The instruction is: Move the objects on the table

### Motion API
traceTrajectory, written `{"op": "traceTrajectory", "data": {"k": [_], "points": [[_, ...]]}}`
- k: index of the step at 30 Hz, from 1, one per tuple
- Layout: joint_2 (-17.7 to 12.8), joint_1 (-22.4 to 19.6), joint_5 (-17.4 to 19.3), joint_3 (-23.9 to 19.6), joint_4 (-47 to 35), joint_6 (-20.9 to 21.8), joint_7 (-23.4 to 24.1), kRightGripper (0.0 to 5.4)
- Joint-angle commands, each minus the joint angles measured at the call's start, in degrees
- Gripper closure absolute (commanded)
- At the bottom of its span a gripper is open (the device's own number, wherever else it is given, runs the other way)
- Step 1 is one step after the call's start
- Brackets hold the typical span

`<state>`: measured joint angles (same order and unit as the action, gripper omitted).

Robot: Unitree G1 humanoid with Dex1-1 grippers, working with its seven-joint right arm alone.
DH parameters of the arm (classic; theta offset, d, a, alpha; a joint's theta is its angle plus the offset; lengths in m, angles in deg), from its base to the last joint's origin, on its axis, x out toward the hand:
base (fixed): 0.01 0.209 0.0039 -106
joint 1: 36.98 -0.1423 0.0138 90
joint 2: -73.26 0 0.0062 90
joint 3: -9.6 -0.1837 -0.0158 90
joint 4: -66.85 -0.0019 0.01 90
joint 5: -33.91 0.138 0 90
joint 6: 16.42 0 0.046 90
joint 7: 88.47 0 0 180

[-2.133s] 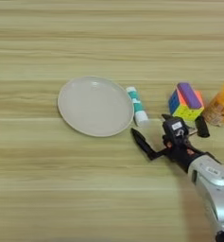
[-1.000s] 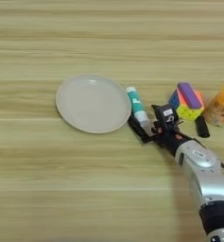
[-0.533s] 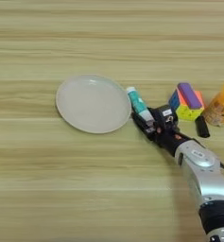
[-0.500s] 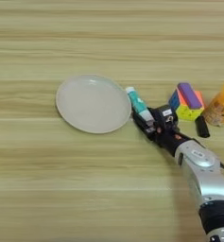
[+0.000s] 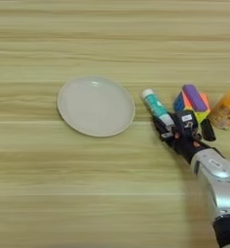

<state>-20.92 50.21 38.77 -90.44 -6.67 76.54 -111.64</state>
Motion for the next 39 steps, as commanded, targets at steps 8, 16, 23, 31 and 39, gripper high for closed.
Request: {"op": "traceTrajectory", "data": {"k": [8, 16, 23, 31, 39], "points": [[-0.3, -1.9, 1.4, 1.5, -18.4, -3.5, -0.3, 3.71], [2.7, -3.8, 0.4, 7.8, -22.6, -6.1, -1.2, 3.71], [4.6, -6.8, -1.3, 12.4, -17.7, -6.7, -2.1, 3.71], [7.1, -12.2, -3.0, 15.4, -5.3, -5.3, -2.8, 3.71], [8.0, -14.1, -3.7, 16.0, 0.6, -3.5, -3.4, 3.71]]}}
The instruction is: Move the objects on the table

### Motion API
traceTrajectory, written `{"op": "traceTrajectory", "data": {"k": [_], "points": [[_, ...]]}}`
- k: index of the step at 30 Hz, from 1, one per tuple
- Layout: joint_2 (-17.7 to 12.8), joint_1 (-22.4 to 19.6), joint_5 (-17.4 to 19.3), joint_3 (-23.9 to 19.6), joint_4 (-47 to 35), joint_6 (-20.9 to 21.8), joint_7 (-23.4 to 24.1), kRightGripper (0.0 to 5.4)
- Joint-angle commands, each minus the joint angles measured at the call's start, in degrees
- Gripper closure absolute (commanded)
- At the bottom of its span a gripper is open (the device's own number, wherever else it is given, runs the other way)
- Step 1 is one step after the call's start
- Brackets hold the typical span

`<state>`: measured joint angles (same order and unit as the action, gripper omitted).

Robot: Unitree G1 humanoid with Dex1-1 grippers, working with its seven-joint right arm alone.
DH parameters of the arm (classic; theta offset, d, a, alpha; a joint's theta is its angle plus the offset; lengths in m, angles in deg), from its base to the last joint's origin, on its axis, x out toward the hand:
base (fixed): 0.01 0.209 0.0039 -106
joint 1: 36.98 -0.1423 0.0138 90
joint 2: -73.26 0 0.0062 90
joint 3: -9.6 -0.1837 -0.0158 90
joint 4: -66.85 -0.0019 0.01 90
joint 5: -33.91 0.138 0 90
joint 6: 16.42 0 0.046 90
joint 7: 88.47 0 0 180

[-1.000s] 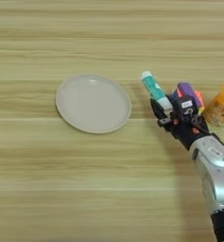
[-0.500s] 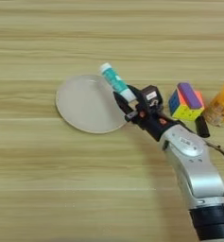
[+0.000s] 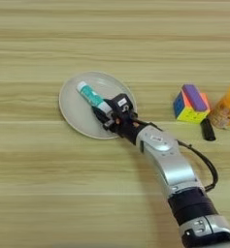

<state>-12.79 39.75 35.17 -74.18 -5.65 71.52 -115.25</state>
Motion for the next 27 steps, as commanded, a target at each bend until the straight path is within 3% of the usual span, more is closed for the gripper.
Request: {"op": "traceTrajectory", "data": {"k": [1, 14, 15, 18, 27], "points": [[-0.1, -3.6, -0.1, -0.2, -0.3, 1.7, 0.1, 3.71], [-0.2, -3.4, -0.8, 0.1, -0.4, 2.1, -0.1, 3.71], [-0.2, -3.4, -0.8, 0.1, -0.5, 2.1, -0.1, 3.35], [-0.3, -3.3, -0.9, 0.1, -0.7, 2.1, -0.1, 2.97], [-0.5, -2.5, -1.5, -0.1, -3.2, 2.1, -0.4, 2.08]]}}
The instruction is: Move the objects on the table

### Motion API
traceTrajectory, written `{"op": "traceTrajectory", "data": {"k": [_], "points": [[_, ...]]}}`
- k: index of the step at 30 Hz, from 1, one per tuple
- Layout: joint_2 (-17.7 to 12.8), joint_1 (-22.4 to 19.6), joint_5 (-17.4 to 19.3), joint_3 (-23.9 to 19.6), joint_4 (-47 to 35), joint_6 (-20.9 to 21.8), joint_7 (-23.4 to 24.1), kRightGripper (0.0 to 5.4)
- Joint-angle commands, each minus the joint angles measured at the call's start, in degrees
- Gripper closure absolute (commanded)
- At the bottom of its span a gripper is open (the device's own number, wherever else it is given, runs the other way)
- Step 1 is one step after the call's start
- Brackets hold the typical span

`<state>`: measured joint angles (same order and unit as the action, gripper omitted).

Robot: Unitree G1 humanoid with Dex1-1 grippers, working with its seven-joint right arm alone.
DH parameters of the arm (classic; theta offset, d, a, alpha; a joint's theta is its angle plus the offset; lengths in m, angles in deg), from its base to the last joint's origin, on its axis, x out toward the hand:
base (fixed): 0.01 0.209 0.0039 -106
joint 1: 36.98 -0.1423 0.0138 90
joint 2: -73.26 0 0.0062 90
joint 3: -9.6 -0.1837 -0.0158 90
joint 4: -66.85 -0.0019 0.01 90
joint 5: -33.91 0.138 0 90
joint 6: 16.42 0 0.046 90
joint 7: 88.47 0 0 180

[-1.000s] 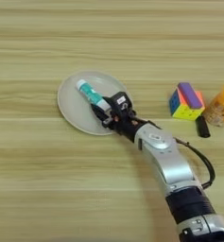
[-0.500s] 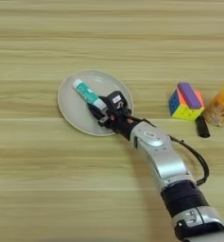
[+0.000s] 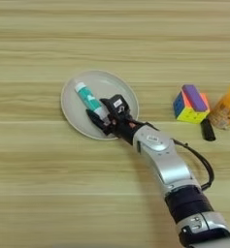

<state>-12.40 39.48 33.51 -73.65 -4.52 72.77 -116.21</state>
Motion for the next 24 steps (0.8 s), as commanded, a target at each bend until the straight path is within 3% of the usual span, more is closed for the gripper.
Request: {"op": "traceTrajectory", "data": {"k": [1, 9, 19, 24], "points": [[-0.9, -2.1, 0.1, -0.6, -4.8, 0.8, 0.5, 1.91], [-1.3, -1.2, 0.6, -1.1, -10.0, -0.6, 0.1, 1.14], [-1.4, -1.4, 0.6, -1.2, -10.4, -1.0, 0.3, 0.07], [-1.4, -1.6, 0.6, -1.4, -9.9, -0.9, 0.4, 0.03]]}}
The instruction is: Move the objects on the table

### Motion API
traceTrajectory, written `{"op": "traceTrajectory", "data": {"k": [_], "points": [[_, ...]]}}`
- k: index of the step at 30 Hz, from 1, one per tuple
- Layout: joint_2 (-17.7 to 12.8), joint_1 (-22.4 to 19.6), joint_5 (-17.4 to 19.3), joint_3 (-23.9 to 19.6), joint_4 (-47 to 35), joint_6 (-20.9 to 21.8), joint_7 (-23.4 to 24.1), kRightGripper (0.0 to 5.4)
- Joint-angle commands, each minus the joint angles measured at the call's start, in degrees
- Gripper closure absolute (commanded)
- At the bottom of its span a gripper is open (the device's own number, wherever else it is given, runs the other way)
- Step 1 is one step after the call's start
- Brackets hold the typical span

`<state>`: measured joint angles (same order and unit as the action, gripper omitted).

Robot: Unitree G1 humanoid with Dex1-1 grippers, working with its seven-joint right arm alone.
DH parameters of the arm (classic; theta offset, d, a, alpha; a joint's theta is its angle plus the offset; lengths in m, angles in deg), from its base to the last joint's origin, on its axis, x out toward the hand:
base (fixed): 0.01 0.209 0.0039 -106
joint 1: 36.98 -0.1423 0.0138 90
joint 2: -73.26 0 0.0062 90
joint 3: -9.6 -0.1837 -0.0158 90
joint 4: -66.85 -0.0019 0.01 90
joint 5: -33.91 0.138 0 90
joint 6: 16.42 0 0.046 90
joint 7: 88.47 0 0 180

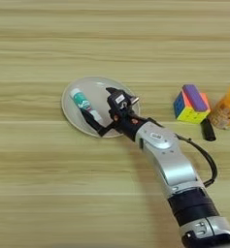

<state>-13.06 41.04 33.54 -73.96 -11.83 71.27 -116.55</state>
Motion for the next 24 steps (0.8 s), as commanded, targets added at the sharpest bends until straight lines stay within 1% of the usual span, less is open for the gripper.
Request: {"op": "traceTrajectory", "data": {"k": [1, 24], "points": [[-0.7, -3.2, 0.6, -1.1, -2.5, 0.6, 0.7, 0.03], [-0.9, -3.9, 0.8, -1.7, -1.6, 0.9, 0.7, 0.03]]}}
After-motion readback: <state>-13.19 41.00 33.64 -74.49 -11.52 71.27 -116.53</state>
